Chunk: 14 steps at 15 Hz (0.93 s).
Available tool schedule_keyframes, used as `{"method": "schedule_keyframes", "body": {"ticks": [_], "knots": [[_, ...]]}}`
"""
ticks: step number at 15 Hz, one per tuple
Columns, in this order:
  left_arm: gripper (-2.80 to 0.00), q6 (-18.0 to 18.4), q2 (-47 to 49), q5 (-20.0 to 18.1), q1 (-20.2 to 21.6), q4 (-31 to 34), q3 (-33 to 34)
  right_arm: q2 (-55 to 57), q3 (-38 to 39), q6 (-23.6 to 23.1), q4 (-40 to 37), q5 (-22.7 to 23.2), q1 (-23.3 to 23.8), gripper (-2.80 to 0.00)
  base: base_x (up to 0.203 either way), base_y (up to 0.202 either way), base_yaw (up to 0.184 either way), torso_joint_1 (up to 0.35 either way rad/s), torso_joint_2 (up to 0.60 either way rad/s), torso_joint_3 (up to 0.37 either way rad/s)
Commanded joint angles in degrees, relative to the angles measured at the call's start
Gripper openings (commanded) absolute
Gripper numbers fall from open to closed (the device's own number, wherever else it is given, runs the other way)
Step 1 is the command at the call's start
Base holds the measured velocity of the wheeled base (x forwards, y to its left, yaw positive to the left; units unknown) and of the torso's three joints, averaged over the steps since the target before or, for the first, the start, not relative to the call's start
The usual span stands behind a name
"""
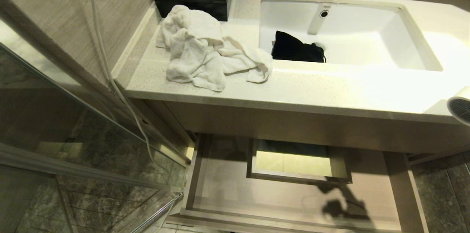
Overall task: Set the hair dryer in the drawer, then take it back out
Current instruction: Place it on the countertop
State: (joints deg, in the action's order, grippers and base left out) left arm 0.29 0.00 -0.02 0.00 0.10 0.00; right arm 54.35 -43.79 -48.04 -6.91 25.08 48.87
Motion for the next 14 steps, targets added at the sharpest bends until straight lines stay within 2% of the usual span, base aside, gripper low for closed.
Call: {"method": "schedule_keyframes", "body": {"ticks": [1,5,14], "knots": [[-2.80,-0.03,0.00,0.02,0.00,-0.01,0.00,1.38,-0.90,-0.16,0.60,0.11,0.00,-2.80,0.000,0.000,0.000,0.000,0.00,0.000],[-2.80,-0.03,-0.06,0.02,0.00,-0.01,0.00,12.19,-8.19,0.21,1.61,0.03,0.23,-2.80,0.000,0.000,0.000,0.000,0.00,0.000],[-2.80,-0.03,0.00,0.02,0.00,-0.01,0.00,43.69,-36.85,1.78,1.54,0.30,0.10,-2.80,0.000,0.000,0.000,0.000,0.00,0.000]]}}
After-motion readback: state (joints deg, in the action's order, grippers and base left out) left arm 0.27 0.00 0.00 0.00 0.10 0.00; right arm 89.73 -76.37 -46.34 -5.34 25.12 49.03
